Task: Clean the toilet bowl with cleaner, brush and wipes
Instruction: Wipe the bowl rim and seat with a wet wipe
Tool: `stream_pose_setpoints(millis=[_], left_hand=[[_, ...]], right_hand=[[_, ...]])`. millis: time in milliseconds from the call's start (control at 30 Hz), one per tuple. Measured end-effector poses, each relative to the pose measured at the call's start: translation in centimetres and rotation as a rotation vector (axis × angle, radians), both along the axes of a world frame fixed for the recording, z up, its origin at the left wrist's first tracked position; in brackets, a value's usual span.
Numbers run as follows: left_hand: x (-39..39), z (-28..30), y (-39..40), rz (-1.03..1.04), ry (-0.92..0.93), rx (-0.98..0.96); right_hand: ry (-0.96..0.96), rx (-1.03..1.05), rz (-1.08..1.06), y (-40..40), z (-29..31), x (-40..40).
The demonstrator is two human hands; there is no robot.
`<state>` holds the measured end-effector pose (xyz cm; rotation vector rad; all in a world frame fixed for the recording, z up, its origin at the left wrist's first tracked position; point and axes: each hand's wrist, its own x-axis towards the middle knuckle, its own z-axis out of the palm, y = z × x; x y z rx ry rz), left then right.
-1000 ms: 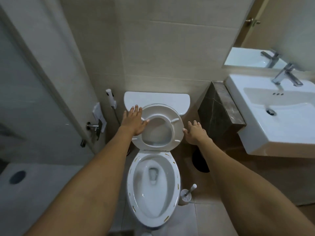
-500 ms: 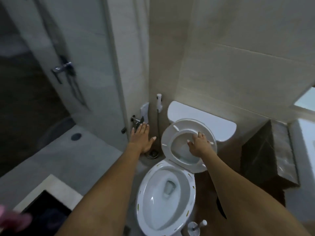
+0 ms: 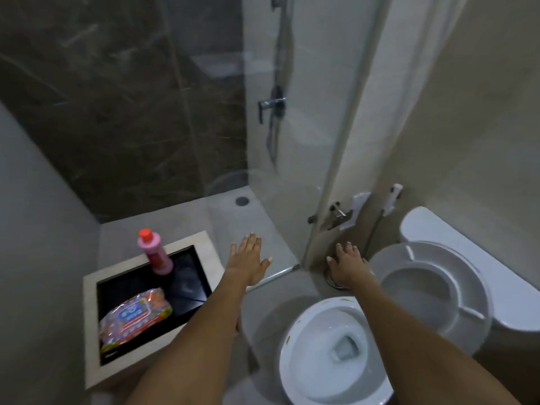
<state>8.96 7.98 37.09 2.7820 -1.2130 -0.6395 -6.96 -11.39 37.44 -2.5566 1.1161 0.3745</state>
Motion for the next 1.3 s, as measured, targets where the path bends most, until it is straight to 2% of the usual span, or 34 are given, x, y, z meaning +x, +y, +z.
stream_pose_setpoints(millis=[233, 600, 833, 1033, 1300], left_hand=[[5.2, -1.5, 10.8, 0.187, -0.027, -0.010], [14.6, -4.5, 29.0, 0.361, -0.030, 0.024], [16.7, -8.3, 37.7, 0.456, 0.060, 0.084], [16.2, -13.0, 40.7, 0.505, 0.139, 0.135], [16.5, -19.2, 39.6, 0.572, 0.228, 0.146]], right_hand=[[0.039, 0.003, 0.199, 8.5, -0.5, 9.1], [0.055, 0.011, 0.395, 26.0, -3.7, 22.8], [0.109, 0.040, 0.506, 34.0, -7.2, 26.9], [0.188, 0.084, 0.626, 37.0, -12.1, 28.8], [0.248, 0.089, 0.769, 36.5, -19.1, 30.5]])
